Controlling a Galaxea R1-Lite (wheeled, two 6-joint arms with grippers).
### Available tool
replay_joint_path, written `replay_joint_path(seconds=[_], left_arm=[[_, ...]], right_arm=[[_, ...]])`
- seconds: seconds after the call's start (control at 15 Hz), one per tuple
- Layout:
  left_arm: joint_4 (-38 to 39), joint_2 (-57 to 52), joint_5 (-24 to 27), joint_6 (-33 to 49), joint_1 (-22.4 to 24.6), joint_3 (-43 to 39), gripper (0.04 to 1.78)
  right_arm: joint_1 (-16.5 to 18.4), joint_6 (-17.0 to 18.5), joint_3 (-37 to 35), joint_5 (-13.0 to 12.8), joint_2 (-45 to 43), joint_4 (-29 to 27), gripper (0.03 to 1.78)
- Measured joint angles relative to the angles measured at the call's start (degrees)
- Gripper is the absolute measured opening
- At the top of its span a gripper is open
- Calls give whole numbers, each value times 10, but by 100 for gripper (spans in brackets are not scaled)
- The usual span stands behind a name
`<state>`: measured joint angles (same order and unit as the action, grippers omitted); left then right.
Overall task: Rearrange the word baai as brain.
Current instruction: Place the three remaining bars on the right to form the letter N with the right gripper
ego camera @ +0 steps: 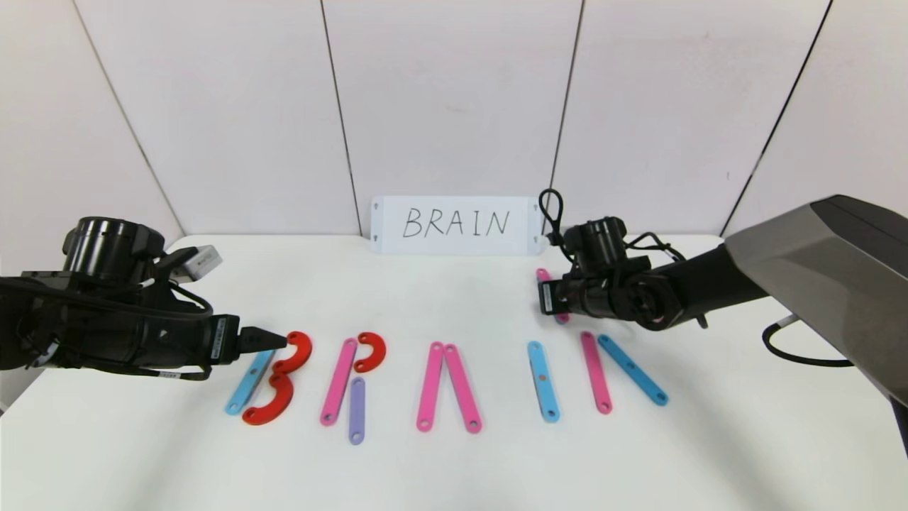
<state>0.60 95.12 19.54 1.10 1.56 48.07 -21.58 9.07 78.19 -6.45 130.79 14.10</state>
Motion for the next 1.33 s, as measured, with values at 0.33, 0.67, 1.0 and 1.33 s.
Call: replay_joint_path(seconds=[0.33, 0.67, 1.0, 1.33], left_arm=[[0, -1, 0, 0, 0, 0, 174], [0, -2, 1, 0, 0, -1, 174], [0, -2, 1, 0, -1, -2, 174], [0, -2, 1, 0, -3, -3, 174]], right_arm=[[2, 5, -12, -1, -20, -12, 30], [18, 6, -75, -3, -100, -11, 30], [63, 5, -187, -16, -177, -2, 30], [109, 5, -286, -10, -207, 46, 30]])
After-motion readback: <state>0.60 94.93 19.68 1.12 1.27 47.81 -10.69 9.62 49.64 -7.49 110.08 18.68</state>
